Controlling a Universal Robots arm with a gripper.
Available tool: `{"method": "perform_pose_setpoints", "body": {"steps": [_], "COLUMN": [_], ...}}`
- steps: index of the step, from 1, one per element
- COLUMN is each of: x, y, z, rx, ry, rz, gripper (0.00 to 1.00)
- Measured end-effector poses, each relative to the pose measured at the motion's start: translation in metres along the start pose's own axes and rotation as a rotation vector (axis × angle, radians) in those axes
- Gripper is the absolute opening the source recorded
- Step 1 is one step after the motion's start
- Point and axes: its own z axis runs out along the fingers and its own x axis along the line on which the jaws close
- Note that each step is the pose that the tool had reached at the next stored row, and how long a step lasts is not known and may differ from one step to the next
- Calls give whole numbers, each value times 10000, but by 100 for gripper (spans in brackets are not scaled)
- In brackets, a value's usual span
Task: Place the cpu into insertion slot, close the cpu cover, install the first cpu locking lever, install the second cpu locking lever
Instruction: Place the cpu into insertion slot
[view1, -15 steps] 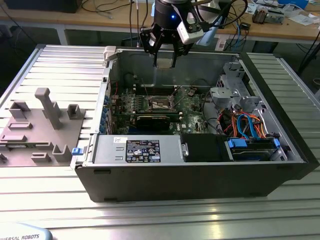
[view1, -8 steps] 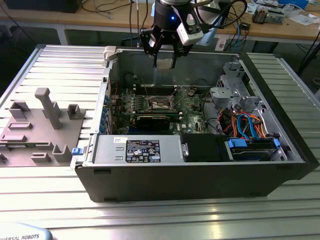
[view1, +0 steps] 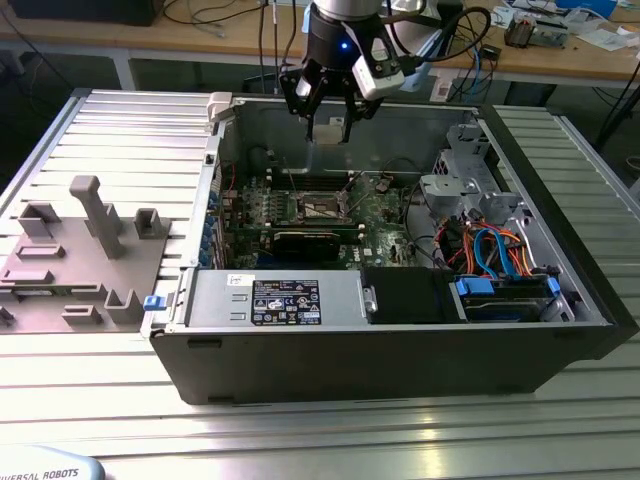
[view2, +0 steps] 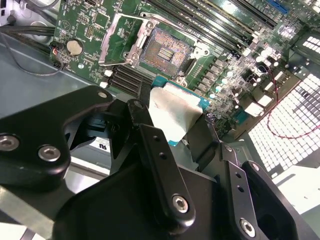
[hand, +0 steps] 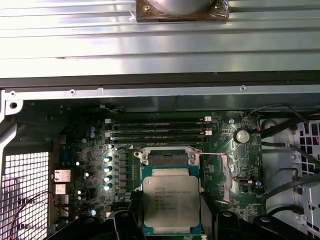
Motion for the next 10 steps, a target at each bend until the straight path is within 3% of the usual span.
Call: {"method": "perform_pose_setpoints", "body": {"steps": [10], "x": [6], "y": [-3], "z": [35], "rx": [2], "ry": [1], "rz": [0], "gripper": [54]}}
